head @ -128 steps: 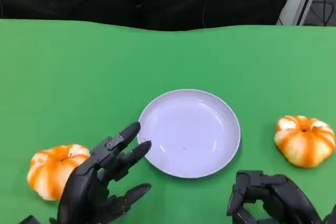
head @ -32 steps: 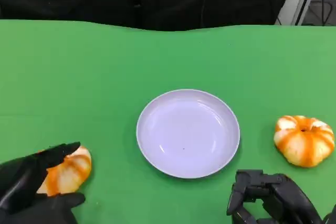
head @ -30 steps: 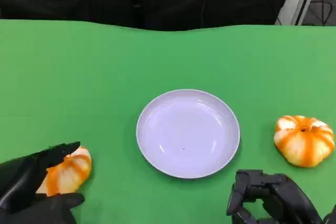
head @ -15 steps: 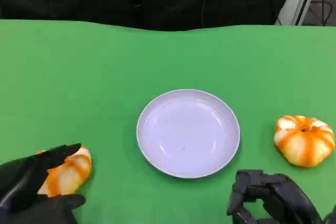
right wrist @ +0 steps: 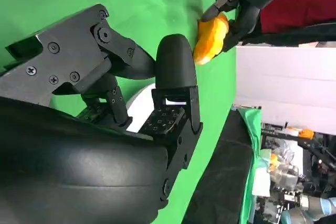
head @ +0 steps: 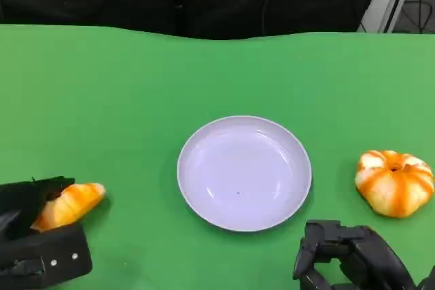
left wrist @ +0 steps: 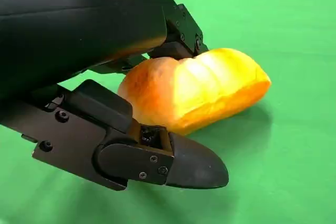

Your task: Grasp the bread from the table and place it into the plate.

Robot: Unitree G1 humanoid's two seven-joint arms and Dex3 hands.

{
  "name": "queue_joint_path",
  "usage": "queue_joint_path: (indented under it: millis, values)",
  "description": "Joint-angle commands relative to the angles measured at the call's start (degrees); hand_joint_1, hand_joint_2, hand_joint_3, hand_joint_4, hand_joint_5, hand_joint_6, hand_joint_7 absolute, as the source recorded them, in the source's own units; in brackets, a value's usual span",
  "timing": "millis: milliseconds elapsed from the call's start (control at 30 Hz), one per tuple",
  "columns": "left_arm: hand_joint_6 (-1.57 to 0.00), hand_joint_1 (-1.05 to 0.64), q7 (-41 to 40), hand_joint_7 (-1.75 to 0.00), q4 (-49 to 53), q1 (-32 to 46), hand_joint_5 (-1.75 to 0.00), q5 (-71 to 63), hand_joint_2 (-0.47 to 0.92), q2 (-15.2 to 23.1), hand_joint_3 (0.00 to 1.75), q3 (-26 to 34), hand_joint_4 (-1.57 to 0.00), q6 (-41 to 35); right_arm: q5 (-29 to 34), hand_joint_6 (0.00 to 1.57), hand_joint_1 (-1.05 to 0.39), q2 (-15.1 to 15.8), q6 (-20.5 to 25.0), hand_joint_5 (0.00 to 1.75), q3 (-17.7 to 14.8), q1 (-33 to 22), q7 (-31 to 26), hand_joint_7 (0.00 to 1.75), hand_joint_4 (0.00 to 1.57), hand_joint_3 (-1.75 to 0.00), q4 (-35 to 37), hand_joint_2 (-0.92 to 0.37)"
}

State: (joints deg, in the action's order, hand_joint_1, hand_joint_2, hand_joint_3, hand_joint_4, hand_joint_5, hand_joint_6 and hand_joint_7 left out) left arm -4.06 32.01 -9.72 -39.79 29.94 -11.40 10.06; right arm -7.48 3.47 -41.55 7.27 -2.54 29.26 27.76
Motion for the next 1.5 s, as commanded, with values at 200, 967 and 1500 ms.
queue_joint_path:
  millis: [200, 967, 1500]
  values:
    - [-0.54, -1.05, -0.96, -0.01, 3.19, -0.42, 0.0, 1.43, 0.92, 1.29, 0.3, -1.36, -0.39, -0.55, -0.11, 0.85, -0.11, 0.6, 0.33, 1.58, -0.43, -0.13, -0.13, 1.28, 0.82, -1.06, -0.76, -0.56]
    - [-0.59, -0.43, -3.51, 0.0, 9.68, -2.86, -0.01, 5.65, 0.92, 1.36, 0.03, -2.07, -0.58, 6.22, 0.08, 0.85, -0.11, 0.59, 1.62, 1.58, -0.29, -0.51, -0.34, 1.29, 0.82, -1.06, -1.88, -0.57]
    - [-0.59, -0.43, -3.66, 0.0, 9.81, -2.93, -0.01, 5.84, 0.92, 1.44, 0.03, -2.3, -0.58, 6.25, 0.09, 0.85, -0.11, 0.6, 1.65, 1.58, -0.29, -0.52, -0.35, 1.29, 0.82, -1.06, -1.9, -0.57]
